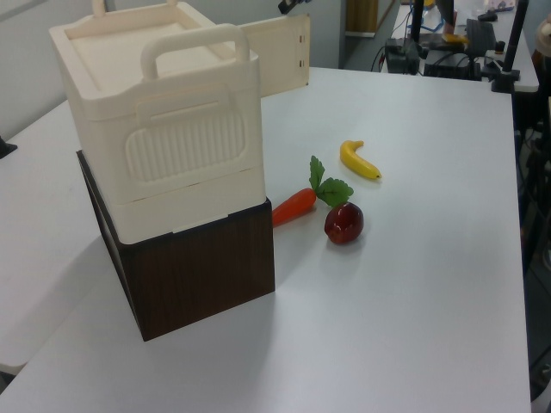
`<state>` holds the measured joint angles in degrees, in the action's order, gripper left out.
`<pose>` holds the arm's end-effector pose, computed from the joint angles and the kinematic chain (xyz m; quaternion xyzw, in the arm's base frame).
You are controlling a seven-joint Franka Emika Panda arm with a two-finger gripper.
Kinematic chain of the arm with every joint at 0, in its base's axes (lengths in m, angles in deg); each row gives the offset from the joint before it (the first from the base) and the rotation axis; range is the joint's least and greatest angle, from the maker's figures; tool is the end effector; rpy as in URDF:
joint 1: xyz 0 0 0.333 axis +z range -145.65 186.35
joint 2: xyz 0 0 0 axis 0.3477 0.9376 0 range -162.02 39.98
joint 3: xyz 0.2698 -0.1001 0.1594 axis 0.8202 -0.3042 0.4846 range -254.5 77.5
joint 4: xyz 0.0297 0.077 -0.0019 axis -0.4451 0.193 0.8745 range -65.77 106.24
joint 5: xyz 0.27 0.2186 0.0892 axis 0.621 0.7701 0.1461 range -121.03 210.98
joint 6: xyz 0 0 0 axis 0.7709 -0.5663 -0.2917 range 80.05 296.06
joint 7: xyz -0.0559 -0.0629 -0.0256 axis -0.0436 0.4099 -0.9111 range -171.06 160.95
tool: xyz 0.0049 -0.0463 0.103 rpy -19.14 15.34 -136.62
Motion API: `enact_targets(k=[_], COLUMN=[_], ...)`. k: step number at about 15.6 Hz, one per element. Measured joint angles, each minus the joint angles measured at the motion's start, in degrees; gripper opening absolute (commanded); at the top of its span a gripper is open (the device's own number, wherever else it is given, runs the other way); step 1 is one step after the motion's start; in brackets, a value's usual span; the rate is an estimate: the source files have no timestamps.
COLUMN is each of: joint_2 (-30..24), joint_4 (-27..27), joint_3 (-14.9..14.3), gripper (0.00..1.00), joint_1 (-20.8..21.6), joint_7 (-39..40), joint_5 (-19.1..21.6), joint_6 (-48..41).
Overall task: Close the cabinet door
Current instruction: 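Lower the gripper against the outer edge of the open door, then push the door edge with the gripper, swinging it shut against the cabinet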
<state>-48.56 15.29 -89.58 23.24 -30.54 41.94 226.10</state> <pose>0.6508 0.0226 0.6612 -0.8984 0.1732 -0.3973 0.0714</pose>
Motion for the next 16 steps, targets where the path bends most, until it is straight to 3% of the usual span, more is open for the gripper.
enact_targets(k=[10,16], joint_2=[0.2,0.1], joint_4=[-0.1,-0.1], joint_3=[0.3,0.5], gripper=[0.00,0.00], joint_1=[4.6,10.0], joint_7=[-4.7,-10.8], joint_5=[0.7,0.7], joint_6=[0.0,-1.5])
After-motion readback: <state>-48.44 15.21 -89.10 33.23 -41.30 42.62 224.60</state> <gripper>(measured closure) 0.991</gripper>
